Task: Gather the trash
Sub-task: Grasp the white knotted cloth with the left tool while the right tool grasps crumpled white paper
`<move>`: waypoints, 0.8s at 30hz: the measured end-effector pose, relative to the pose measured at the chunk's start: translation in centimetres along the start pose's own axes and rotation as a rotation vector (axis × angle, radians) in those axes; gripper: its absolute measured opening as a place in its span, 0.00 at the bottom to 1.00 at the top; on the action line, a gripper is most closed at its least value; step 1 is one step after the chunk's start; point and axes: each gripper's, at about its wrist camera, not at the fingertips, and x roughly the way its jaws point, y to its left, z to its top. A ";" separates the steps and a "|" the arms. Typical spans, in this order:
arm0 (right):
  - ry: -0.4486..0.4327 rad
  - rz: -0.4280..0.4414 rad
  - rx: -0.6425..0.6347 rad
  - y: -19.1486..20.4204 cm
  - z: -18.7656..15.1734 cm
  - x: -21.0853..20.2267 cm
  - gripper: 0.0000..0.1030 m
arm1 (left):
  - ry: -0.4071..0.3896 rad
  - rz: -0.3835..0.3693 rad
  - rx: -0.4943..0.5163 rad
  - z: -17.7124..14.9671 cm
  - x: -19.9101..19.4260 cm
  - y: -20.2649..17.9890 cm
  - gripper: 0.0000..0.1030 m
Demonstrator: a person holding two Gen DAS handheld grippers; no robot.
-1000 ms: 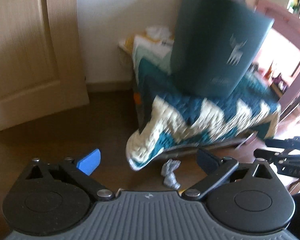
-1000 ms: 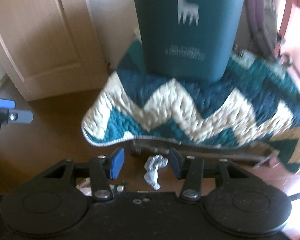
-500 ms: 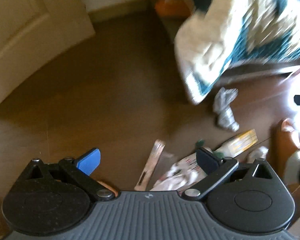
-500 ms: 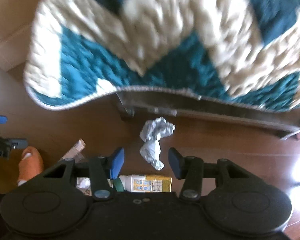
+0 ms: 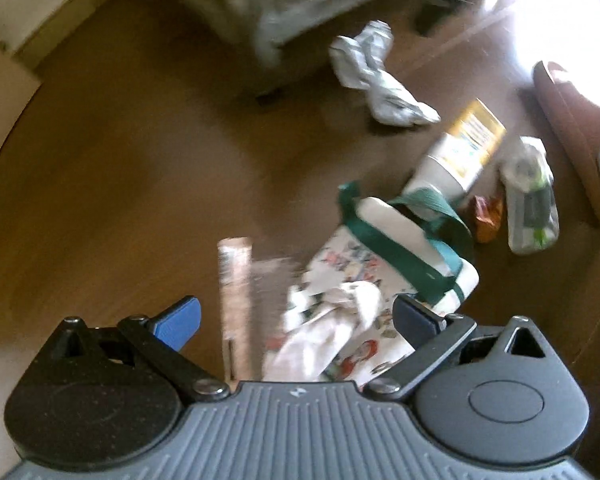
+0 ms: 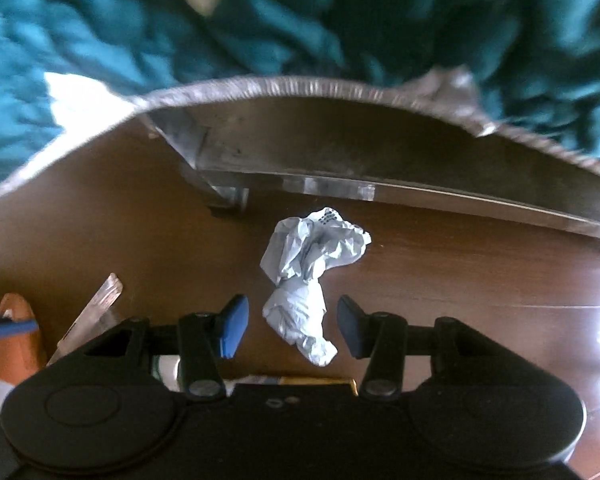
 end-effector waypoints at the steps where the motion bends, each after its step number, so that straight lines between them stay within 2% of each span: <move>1: 0.006 -0.001 -0.003 0.0 0.2 0.7 0.47 | -0.005 0.001 0.018 -0.2 0.7 -0.7 0.99; 4: 0.021 -0.006 -0.009 0.0 0.4 2.6 0.47 | -0.023 0.012 0.095 -1.1 1.8 -2.3 0.99; 6: 0.031 -0.008 -0.011 -0.1 0.4 3.8 0.47 | -0.032 0.012 0.131 -1.6 2.4 -2.8 0.94; 9: 0.046 -0.004 -0.013 -0.1 0.2 5.1 0.47 | -0.008 0.009 0.136 -2.1 3.5 -2.6 0.85; 10: 0.051 -0.001 -0.016 -0.1 0.1 5.5 0.47 | -0.007 0.012 0.145 -2.2 3.7 -2.6 0.77; 11: 0.056 0.001 -0.022 0.0 0.0 5.8 0.47 | -0.007 0.014 0.156 -2.2 4.0 -2.7 0.74; 19: 0.105 -0.028 -0.051 0.3 -0.6 8.6 0.47 | 0.000 -0.001 0.229 -2.0 5.2 -3.9 0.74; 24: 0.125 -0.037 -0.063 0.6 -0.7 9.8 0.47 | -0.002 -0.010 0.238 -1.7 5.7 -4.3 0.74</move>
